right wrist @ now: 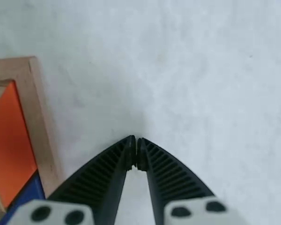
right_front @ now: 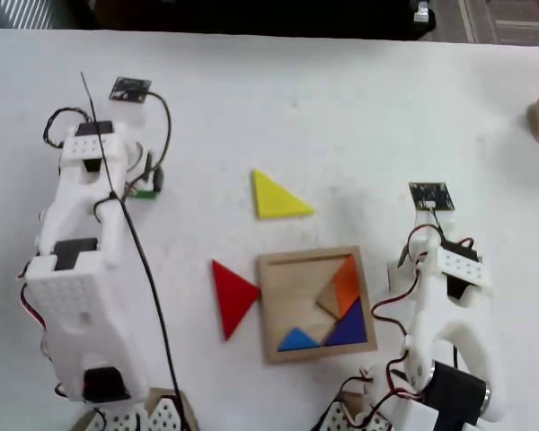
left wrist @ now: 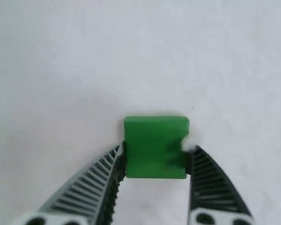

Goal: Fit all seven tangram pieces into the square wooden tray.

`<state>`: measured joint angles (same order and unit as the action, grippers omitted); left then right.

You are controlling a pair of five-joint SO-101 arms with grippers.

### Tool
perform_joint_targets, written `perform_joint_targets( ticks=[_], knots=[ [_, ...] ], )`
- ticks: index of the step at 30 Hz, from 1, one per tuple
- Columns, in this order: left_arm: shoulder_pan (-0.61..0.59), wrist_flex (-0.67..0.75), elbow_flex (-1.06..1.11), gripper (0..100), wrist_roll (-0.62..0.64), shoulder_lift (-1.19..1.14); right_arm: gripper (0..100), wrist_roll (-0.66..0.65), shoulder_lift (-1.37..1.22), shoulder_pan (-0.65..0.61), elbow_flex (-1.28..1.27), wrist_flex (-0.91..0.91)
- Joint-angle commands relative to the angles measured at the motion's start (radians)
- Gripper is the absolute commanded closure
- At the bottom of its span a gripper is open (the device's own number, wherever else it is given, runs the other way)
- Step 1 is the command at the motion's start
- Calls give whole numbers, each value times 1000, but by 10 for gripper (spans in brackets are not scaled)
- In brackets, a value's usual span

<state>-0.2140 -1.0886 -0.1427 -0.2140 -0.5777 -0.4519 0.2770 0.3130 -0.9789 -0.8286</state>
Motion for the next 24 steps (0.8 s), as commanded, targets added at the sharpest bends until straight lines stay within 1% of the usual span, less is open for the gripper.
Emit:
perform_joint_targets(
  ticks=[1,2,6,8,10,15,19,24],
  knots=[
    [4,-41,-31,835,15,24,981,-9,44,7,5,5],
    [2,-51,-31,835,18,24,981,-9,44,7,5,5],
    [5,-94,-31,835,117,31,981,-9,44,8,5,5],
    [15,-112,-18,835,120,61,981,-9,44,8,5,5],
    [33,-91,41,835,123,102,981,-9,44,4,5,5],
    [127,3,278,835,118,309,981,-9,44,4,6,7],
    [223,126,534,835,118,535,981,-9,42,2,6,8],
    [360,169,750,835,118,792,981,-9,42,2,6,8]
  ],
)
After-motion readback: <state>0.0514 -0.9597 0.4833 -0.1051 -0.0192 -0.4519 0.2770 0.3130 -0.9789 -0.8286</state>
